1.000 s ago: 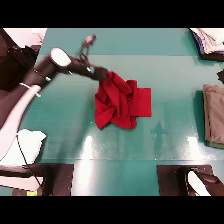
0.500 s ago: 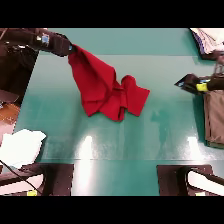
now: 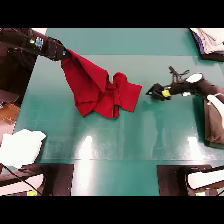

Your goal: Fold the shirts.

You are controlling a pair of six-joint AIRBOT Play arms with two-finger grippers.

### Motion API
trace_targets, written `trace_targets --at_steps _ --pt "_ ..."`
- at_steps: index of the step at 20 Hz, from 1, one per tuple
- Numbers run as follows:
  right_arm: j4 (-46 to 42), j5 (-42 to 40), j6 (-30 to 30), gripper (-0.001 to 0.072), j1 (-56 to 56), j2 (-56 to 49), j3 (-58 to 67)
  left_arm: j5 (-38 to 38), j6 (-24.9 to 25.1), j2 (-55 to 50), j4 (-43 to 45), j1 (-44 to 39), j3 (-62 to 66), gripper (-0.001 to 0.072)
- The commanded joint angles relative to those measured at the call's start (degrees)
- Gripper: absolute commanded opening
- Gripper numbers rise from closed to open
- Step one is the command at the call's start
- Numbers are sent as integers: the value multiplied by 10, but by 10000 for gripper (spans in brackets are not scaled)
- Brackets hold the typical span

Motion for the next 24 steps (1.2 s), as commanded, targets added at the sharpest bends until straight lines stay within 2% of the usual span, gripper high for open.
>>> trace_targets --at_steps 1,4,5,6,7,8,11,16,21,24 --pt "-7 -29 4 499 60 -49 48 -3 -1 0 2 1 1 23" --pt "-7 -28 27 497 99 -90 104 -4 -1 0 2 1 1 23" --pt "-7 -26 31 412 109 -104 120 -4 -1 0 2 1 1 23" --pt "-7 -27 30 256 117 -113 131 -4 -1 0 2 1 1 23" --pt "-8 -30 29 67 122 -118 141 -7 0 0 2 1 1 23" --pt "-9 -36 29 18 124 -115 150 -9 -1 1 2 1 1 23" --pt "-53 -40 30 17 106 -70 187 -5 -11 3 3 1 13 23" --pt "-197 -7 34 17 8 92 312 30 -14 25 6 1 140 23" --pt "-207 17 35 17 -102 240 425 147 -13 123 21 1 170 23" --pt "-207 16 35 17 -146 313 473 176 -14 184 21 1 170 23"
